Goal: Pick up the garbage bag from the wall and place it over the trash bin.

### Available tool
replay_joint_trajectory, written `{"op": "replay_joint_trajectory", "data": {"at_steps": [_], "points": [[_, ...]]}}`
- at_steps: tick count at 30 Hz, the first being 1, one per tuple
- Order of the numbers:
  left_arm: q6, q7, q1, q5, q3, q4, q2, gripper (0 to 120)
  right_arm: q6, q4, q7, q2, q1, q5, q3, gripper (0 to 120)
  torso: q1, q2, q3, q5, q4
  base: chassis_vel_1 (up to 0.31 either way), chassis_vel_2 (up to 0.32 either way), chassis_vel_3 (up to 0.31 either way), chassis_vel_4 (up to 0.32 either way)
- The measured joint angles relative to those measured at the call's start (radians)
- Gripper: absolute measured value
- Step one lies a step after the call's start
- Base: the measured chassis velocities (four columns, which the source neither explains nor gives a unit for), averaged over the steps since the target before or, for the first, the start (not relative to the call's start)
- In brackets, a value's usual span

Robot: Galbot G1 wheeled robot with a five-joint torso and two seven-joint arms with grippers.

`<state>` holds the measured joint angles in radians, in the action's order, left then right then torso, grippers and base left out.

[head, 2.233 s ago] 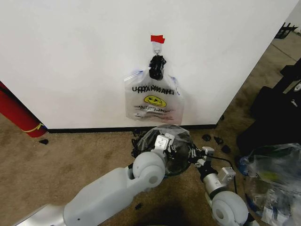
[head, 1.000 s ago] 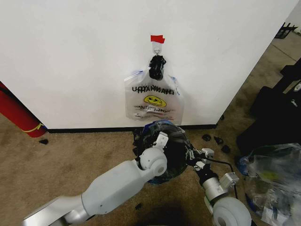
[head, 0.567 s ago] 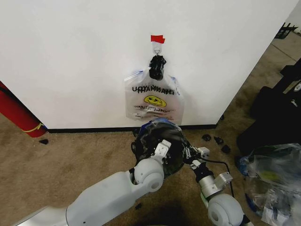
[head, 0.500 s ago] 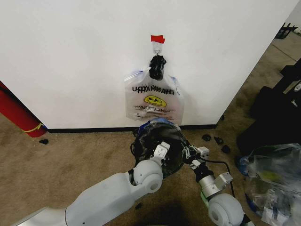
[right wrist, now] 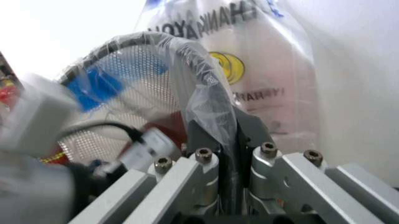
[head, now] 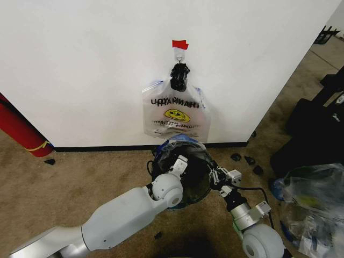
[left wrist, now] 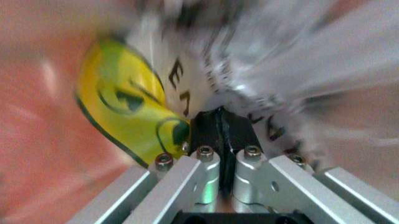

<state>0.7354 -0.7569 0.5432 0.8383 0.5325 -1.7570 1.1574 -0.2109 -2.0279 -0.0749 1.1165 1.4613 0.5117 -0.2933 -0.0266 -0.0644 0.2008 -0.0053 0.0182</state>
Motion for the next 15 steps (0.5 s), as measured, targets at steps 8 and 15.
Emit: {"op": "replay_joint_trajectory", "data": {"at_steps": [8, 15], "points": [[0.000, -0.010, 0.075, 0.108, -0.021, -0.226, -0.038, 0, -0.014, 0.087, 0.018, 0.017, -0.058, 0.060, 0.010, 1, 0.000, 0.000, 0.000, -0.0001, 0.0000, 0.000, 0.000, 0.000, 0.000], [-0.003, 0.026, 0.191, 0.129, -0.110, -0.394, -0.093, 0, -0.016, 0.167, 0.023, 0.027, -0.118, 0.189, 0.011, 1, 0.000, 0.000, 0.000, -0.0001, -0.0001, 0.000, 0.000, 0.000, 0.000]]}}
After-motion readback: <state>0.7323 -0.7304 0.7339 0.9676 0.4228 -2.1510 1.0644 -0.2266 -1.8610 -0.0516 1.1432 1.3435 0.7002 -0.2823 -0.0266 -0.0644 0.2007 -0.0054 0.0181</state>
